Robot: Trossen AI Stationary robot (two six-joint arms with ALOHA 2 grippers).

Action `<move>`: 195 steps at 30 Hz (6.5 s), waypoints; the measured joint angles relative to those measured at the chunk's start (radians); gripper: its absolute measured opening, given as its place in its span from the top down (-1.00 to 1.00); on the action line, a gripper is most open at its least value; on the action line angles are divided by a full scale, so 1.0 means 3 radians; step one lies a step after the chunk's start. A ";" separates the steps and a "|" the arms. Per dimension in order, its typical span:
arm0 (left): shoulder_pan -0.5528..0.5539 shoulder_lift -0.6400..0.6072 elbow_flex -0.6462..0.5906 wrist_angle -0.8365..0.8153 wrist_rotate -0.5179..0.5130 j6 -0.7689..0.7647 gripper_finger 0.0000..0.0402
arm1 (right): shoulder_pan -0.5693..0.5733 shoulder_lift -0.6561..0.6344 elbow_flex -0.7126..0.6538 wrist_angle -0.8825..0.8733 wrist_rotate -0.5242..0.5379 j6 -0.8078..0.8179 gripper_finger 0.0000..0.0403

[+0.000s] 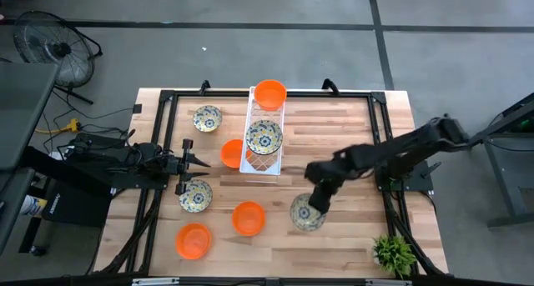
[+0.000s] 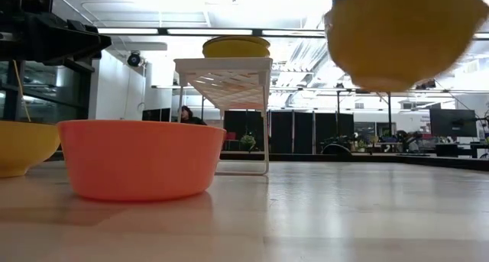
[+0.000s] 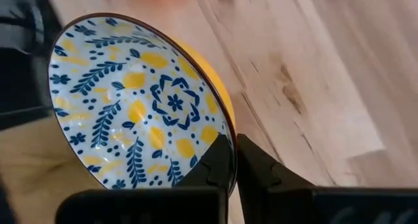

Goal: Pick & Place Mini bowls
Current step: Stack the white and yellow bowl on the stacked white and yellow bowls on the shelf, then stack the orange bowl on the stacked orange bowls on the shelf

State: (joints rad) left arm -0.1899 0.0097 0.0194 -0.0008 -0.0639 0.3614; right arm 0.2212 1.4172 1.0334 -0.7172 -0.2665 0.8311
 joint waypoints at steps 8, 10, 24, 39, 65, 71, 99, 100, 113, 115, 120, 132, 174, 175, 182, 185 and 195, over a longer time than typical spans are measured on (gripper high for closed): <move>0.0000 0.0000 0.0000 0.0000 0.0000 0.0000 0.50 | -0.0426 -0.0331 0.0553 -0.0757 0.0274 -0.0279 0.99; 0.0000 0.0000 0.0000 0.0000 0.0000 0.0001 0.50 | -0.0539 -0.0330 0.0747 -0.0856 0.0333 -0.0370 1.00; 0.0000 0.0000 0.0000 0.0000 0.0000 0.0000 0.50 | -0.1332 0.0403 0.2155 -0.1281 0.0369 -0.0792 1.00; 0.0000 0.0000 0.0001 0.0000 0.0000 0.0000 0.50 | -0.1745 0.1364 0.3275 -0.1419 0.0053 -0.0342 1.00; -0.0001 -0.0001 0.0000 0.0000 0.0000 0.0000 0.50 | -0.1669 0.1567 0.3269 -0.1616 0.0028 0.0345 1.00; -0.0001 0.0000 0.0001 0.0000 0.0000 0.0001 0.50 | -0.1666 0.1610 0.3269 -0.1690 0.0094 0.0347 1.00; -0.0001 0.0000 0.0000 0.0000 0.0001 0.0000 0.50 | -0.1666 0.1619 0.3270 -0.1683 0.0164 0.0283 0.71; -0.0001 0.0000 0.0001 0.0000 0.0001 0.0000 0.50 | -0.1666 0.1619 0.3270 -0.1669 0.0164 0.0282 0.68; -0.0001 -0.0001 0.0001 0.0000 0.0000 0.0001 0.50 | -0.1666 0.1538 0.3271 -0.1619 0.0196 0.0138 0.42; 0.0000 -0.0001 0.0000 0.0000 0.0001 0.0001 0.50 | -0.1666 0.1511 0.3271 -0.1618 0.0196 0.0107 0.41; -0.0001 0.0000 0.0000 0.0000 0.0001 0.0001 0.50 | -0.1666 0.1392 0.3271 -0.1734 0.0265 0.0013 0.41; -0.0001 -0.0001 0.0001 0.0000 0.0000 0.0001 0.50 | -0.1418 0.1100 0.3272 -0.2792 0.1000 -0.0286 0.41; -0.0001 -0.0001 0.0000 0.0000 0.0001 0.0001 0.50 | 0.0147 -0.0121 0.0554 -0.0635 0.0321 -0.2364 0.41; 0.0000 0.0000 0.0001 0.0000 0.0001 0.0000 0.50 | 0.0158 -0.0070 0.0585 -0.0599 0.0280 -0.2408 0.41; -0.0001 0.0000 0.0000 0.0000 0.0001 0.0000 0.50 | 0.0185 0.0249 0.0806 -0.0458 0.0243 -0.2691 0.41; -0.0001 0.0000 0.0001 0.0000 0.0001 0.0000 0.50 | 0.0206 0.0318 0.0834 -0.0361 0.0242 -0.2932 0.41; -0.0001 -0.0001 0.0000 0.0000 0.0001 0.0001 0.50 | 0.0225 0.0398 0.0827 -0.0113 0.0308 -0.3477 0.41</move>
State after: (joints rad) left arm -0.1902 0.0095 0.0193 -0.0010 -0.0635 0.3616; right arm 0.2888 1.5367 1.2816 -0.7512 -0.1740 -0.2122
